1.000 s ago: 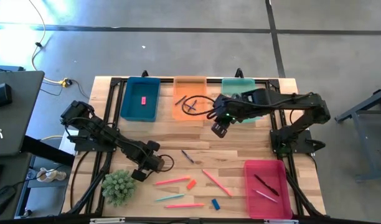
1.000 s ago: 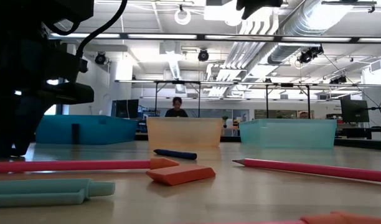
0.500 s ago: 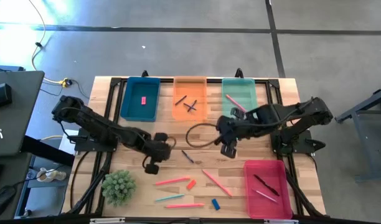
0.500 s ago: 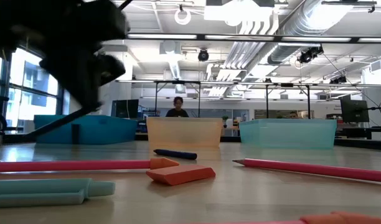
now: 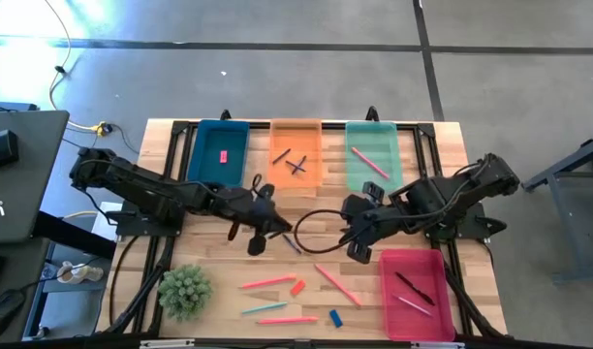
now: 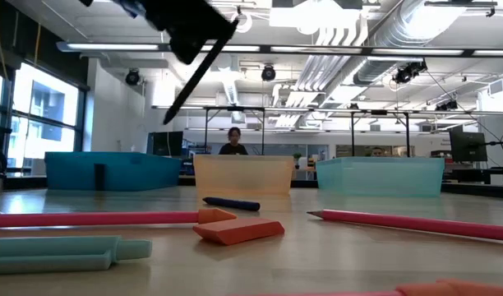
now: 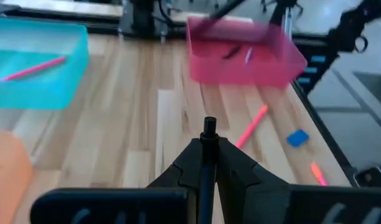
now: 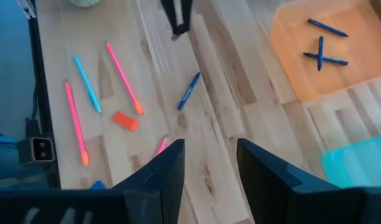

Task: Sort crayons/erasers/pens/pencils in bins
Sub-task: Put the black pen into the pink bin

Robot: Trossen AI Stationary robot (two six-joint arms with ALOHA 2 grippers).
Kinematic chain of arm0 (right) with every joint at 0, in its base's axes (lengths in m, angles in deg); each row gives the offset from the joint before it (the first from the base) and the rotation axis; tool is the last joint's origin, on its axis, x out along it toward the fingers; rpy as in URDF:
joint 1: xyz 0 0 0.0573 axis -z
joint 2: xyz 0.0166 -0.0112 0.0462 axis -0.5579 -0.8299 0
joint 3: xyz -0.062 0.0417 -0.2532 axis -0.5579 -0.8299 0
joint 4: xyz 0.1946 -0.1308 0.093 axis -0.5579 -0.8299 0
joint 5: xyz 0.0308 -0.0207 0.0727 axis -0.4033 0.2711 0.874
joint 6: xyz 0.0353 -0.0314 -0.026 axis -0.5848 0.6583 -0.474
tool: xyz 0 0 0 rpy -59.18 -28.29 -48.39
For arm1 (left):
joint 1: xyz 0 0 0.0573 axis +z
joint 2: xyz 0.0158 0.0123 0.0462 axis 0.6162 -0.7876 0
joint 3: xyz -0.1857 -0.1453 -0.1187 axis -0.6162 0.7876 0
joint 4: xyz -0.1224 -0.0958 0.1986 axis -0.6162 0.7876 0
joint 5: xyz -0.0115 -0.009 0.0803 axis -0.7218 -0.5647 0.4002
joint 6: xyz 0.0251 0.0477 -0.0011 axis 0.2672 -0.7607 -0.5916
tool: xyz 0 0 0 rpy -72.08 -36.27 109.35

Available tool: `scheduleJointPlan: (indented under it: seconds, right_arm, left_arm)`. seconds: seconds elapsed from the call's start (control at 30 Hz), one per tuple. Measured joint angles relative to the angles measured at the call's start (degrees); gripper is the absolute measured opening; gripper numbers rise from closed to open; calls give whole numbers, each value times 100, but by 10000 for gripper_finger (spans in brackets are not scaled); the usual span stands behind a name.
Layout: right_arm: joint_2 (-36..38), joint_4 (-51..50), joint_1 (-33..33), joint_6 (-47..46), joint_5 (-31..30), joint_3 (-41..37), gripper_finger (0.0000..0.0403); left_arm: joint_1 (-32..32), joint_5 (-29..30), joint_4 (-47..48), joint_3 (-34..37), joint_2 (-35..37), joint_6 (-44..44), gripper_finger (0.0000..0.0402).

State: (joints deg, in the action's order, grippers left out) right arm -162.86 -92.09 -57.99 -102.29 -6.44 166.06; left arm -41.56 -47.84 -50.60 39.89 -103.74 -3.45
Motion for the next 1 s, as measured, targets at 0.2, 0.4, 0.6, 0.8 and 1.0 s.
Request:
scheduleJointPlan:
  seconds: [0.2, 0.4, 0.6, 0.8, 1.0]
  right_arm:
    - [0, 322, -10, -46, 9, 0, 138]
    - [0, 585, 5, 32, -16, 0, 138]
    - [0, 651, 7, 17, -308, 0, 141]
    - [0, 1071, 28, 208, -617, 0, 180]
    - [-41, 1806, 202, 510, -912, 0, 215]
  left_arm:
    - [68, 22, -776, 7, 42, 0, 15]
    - [66, 17, -1801, 7, 42, 0, 15]
    - [66, 20, -2850, 7, 42, 0, 15]
    - [66, 18, -3514, 7, 42, 0, 15]
    - [66, 18, -3800, 7, 42, 0, 15]
